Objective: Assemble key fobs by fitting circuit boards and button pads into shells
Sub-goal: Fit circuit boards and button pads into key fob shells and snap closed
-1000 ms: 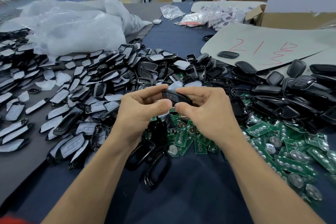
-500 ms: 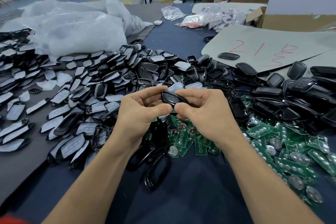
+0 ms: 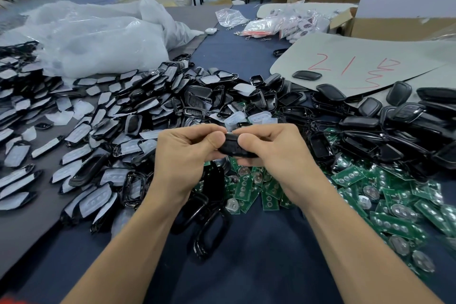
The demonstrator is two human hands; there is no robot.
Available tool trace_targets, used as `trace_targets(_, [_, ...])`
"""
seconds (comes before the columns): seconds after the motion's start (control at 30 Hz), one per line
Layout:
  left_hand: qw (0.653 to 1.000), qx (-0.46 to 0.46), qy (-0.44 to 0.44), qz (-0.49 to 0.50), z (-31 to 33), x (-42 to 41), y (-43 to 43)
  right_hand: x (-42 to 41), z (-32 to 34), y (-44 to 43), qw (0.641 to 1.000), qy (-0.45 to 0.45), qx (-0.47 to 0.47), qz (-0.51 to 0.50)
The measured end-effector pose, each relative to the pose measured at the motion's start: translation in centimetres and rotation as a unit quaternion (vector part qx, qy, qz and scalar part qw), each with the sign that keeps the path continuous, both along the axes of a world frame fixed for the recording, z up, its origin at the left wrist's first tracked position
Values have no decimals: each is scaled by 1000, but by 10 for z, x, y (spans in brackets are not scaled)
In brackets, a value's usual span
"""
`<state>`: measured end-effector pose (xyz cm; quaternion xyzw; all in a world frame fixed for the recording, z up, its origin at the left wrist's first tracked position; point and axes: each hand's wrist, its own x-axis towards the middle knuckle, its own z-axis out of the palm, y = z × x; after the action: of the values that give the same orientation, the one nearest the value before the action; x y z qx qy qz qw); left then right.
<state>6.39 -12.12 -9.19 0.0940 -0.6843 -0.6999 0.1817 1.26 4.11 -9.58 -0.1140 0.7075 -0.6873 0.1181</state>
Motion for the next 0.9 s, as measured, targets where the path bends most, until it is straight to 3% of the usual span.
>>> trace_targets(0.17, [999,-40,-22,-14,-4,0,5,2,2,1,999,35,-9,-17])
trace_targets(0.23, [997,-66,-21,-19,-5,1,4,2,0,0,994,96,53,-21])
trace_targets(0.33, [984,-178,23,-8,-8,4,-1,4,3,3,967,182,180,13])
trace_targets(0.4, [975,-217,48,-12,-8,5,-1,4,5,6,956,208,205,19])
trace_targets(0.5, [989,-142,47,-8,-5,2,1,5,5,3,971,197,132,-17])
trace_targets(0.57, [994,-100,31,-32,-4,-1,3,10,2,-6,994,102,3,-40])
trace_targets(0.63, [996,-72,29,-39,-6,-2,8,15,-2,-15,997,24,-69,-38])
trace_targets(0.77, [999,-10,30,17,-7,0,16,16,-5,-22,997,-17,-77,1])
trace_targets(0.9, [1000,24,9,4,-5,-1,15,18,-6,-22,993,-42,-114,-8])
